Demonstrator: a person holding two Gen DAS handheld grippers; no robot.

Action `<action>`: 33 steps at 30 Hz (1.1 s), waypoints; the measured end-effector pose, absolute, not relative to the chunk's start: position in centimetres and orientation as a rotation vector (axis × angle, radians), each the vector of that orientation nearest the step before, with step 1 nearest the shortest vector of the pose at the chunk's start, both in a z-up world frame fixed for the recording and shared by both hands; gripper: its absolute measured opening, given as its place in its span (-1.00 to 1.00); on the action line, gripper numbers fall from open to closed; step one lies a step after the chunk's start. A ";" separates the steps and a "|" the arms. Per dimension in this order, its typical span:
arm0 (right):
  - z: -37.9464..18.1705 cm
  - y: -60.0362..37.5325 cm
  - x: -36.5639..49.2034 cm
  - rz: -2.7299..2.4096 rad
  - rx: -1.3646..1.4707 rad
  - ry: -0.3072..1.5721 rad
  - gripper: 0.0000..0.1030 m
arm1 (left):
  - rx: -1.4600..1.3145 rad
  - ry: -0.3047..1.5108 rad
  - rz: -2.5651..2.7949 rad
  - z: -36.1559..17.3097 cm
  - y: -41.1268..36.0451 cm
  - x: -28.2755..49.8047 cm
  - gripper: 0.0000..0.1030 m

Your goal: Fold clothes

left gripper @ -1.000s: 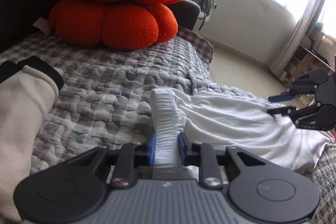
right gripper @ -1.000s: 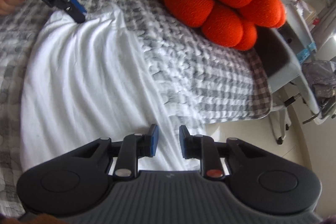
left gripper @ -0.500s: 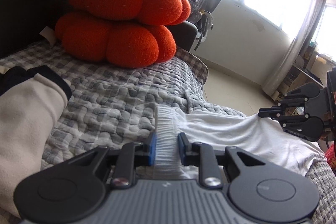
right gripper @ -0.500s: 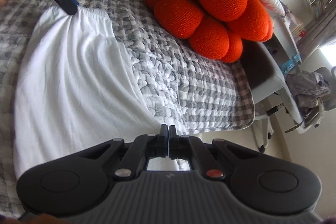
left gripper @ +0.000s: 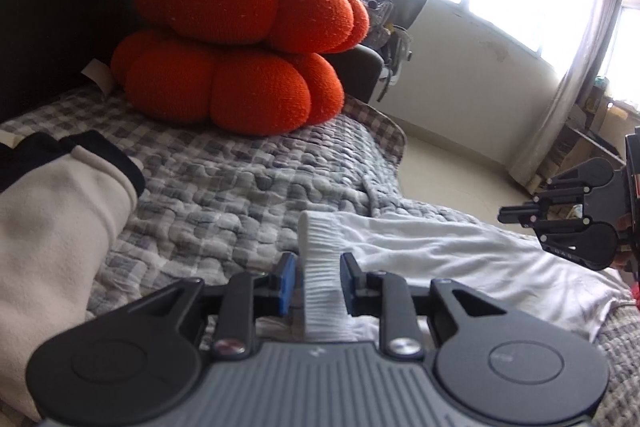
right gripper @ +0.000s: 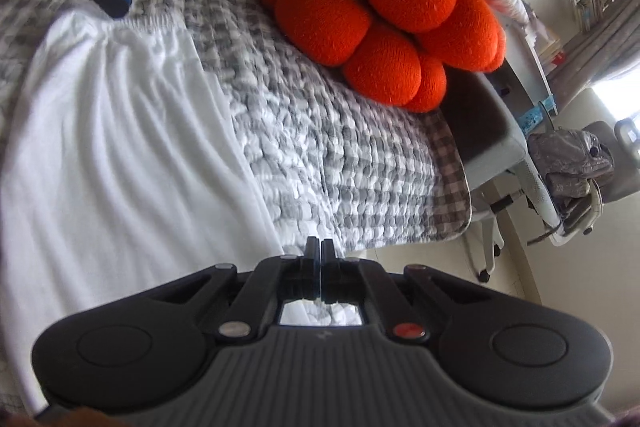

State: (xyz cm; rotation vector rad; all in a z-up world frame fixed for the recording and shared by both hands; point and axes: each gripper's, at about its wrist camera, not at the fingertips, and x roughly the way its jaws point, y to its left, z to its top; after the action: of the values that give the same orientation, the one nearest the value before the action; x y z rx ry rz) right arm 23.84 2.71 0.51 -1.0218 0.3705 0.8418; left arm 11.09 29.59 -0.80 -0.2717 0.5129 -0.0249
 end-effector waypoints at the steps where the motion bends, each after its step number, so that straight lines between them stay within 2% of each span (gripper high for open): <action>1: -0.3 2.7 24.0 0.819 -1.048 0.377 -1.00 | -0.259 0.509 -0.017 -0.9 29.5 11.1 -0.54; 6: 1.3 0.1 23.3 0.759 -0.898 0.348 -1.00 | -0.271 0.471 -0.031 -0.4 29.7 10.8 -0.38; 8: 3.4 -2.3 22.6 0.706 -0.815 0.321 -0.81 | -0.272 0.463 -0.004 -0.2 30.2 10.6 -0.34; 9: 4.3 -3.8 22.3 0.681 -0.786 0.313 -0.78 | -0.272 0.460 0.007 -0.1 30.4 10.6 -0.34; 10: 5.1 -5.9 22.0 0.659 -0.762 0.314 -0.65 | -0.277 0.460 0.015 0.1 30.6 10.5 -0.34; 11: 5.7 -7.8 21.8 0.638 -0.746 0.323 -0.38 | -0.283 0.460 0.022 0.2 30.9 10.5 -0.32; 13: 6.4 -12.7 22.0 0.560 -0.728 0.367 -0.25 | -0.306 0.480 0.027 0.8 31.1 10.3 -0.29; 20: 6.0 -28.1 21.8 0.323 -0.583 0.512 -0.25 | -0.259 0.538 -0.048 4.8 26.6 11.1 -0.18; 27: 2.7 -34.1 23.6 0.192 -0.481 0.626 -0.25 | -0.165 0.665 -0.147 6.9 18.4 15.2 -0.18; 33: 2.1 -38.7 23.9 0.170 -0.319 0.619 -0.25 | -0.090 0.732 -0.194 6.6 12.6 17.7 -0.18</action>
State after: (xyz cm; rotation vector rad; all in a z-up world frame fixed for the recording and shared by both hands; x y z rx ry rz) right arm 23.90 -38.70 2.12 -0.3187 0.6193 0.1696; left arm 17.72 12.59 6.59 -0.0901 0.7318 -0.1944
